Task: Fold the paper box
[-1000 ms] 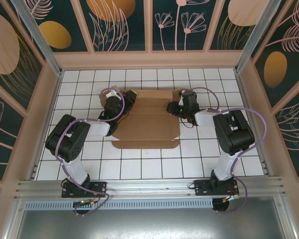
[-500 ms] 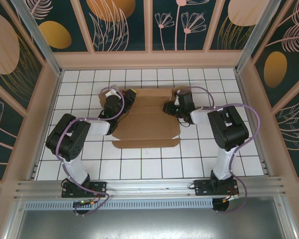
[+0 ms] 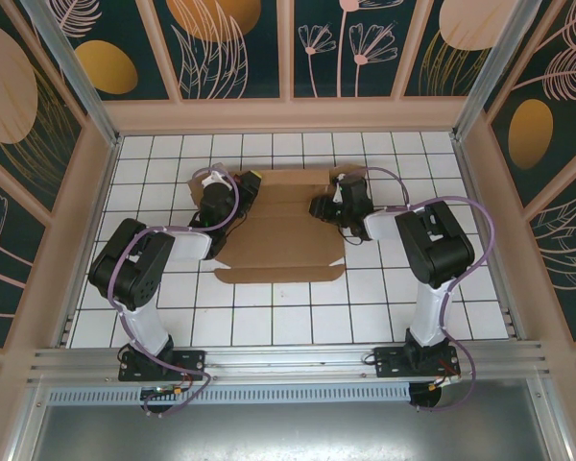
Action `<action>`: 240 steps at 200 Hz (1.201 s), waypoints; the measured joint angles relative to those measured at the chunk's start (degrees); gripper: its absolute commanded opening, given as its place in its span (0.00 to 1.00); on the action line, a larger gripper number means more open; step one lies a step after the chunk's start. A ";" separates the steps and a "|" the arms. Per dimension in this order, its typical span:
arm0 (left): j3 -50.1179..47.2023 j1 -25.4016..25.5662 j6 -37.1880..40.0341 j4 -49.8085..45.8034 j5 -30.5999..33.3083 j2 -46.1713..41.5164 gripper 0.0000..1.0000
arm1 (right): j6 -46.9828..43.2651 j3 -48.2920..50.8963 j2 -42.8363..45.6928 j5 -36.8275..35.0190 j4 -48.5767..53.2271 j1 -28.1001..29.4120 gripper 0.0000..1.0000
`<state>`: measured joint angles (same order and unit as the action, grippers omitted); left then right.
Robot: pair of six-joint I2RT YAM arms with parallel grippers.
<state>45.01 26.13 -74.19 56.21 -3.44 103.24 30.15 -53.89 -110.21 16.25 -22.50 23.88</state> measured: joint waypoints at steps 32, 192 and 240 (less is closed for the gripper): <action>0.00 0.00 0.00 0.17 -0.15 0.00 0.00 | 0.42 -0.11 -0.07 -0.15 0.00 0.02 0.41; 1.88 -1.07 -3.04 -2.86 -4.96 0.00 0.00 | -4.31 13.68 34.53 -4.02 1.44 -13.11 0.47; 2.23 -1.07 -3.04 -3.37 -5.38 0.00 0.00 | -3.15 4.37 24.70 -11.93 9.88 -21.31 0.39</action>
<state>47.24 25.06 -77.23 52.84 -8.82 103.24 27.00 -49.52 -85.52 4.32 -12.62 2.57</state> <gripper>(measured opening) 0.057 0.408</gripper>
